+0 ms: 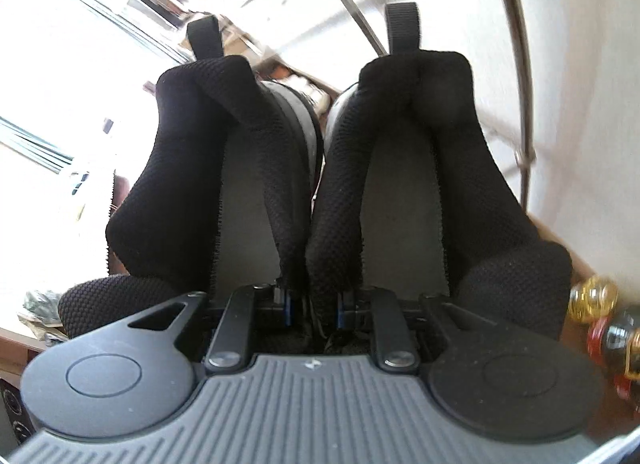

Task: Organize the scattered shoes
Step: 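Lift the black sneaker pair up with the right tool, then lower the black sneakers onto the rack's top shelf with the right tool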

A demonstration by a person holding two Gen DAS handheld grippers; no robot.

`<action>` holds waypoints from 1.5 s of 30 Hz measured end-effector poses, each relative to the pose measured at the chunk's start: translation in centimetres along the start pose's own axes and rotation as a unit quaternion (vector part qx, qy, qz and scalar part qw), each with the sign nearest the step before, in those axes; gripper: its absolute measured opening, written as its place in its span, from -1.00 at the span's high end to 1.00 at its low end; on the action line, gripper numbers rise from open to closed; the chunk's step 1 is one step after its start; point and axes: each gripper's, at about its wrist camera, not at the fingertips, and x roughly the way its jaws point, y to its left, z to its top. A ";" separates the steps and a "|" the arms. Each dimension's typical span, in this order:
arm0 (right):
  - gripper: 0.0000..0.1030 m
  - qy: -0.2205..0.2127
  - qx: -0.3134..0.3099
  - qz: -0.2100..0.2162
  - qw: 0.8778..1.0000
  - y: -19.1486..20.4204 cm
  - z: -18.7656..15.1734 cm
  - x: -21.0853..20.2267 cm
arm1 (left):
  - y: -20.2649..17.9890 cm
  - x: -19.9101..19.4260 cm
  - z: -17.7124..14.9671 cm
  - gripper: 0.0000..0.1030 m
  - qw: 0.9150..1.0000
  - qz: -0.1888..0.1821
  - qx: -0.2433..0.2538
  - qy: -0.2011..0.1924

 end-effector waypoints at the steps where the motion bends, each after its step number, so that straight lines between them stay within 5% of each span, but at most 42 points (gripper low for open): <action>1: 0.67 -0.003 -0.004 0.000 1.000 0.5 0.7 -0.6 | 0.2 -0.7 1.1 -0.57 1.000 0.006 -0.002 -0.007; 8: 0.67 -0.029 -0.043 0.010 0.999 5.3 9.3 -6.4 | 4.4 -1.4 9.6 -0.71 0.997 0.049 -0.003 -0.063; 16: 0.67 -0.018 -0.072 -0.021 0.997 9.0 20.5 -4.3 | 12.4 5.5 15.7 -0.76 0.995 0.049 -0.061 -0.067; 22: 0.68 0.019 -0.087 -0.084 0.993 11.0 27.9 0.9 | 17.4 11.8 17.9 -0.76 0.991 0.038 -0.118 -0.057; 27: 0.66 0.048 -0.076 -0.134 0.987 11.6 30.5 5.0 | 20.5 16.2 18.0 -0.74 0.986 0.021 -0.161 -0.032; 34: 0.26 0.074 -0.067 -0.165 0.981 13.1 32.7 7.6 | 21.0 15.7 17.3 -0.73 0.985 0.040 -0.166 -0.038; 36: 0.08 0.056 -0.085 -0.163 0.981 13.4 33.1 6.8 | 21.7 12.8 16.2 -0.73 0.983 0.049 -0.167 -0.052; 38: -0.29 -0.019 -0.153 -0.172 0.973 13.5 33.6 4.7 | 21.8 11.0 15.2 -0.73 0.982 0.057 -0.168 -0.057; 42: -0.28 -0.140 -0.225 -0.090 0.960 13.2 30.7 -2.1 | 20.6 9.3 12.2 -0.73 0.980 0.077 -0.176 -0.053; 45: -0.12 -0.193 -0.255 -0.032 0.947 8.5 26.4 -3.7 | 17.9 8.1 11.2 -0.72 0.979 0.083 -0.179 -0.047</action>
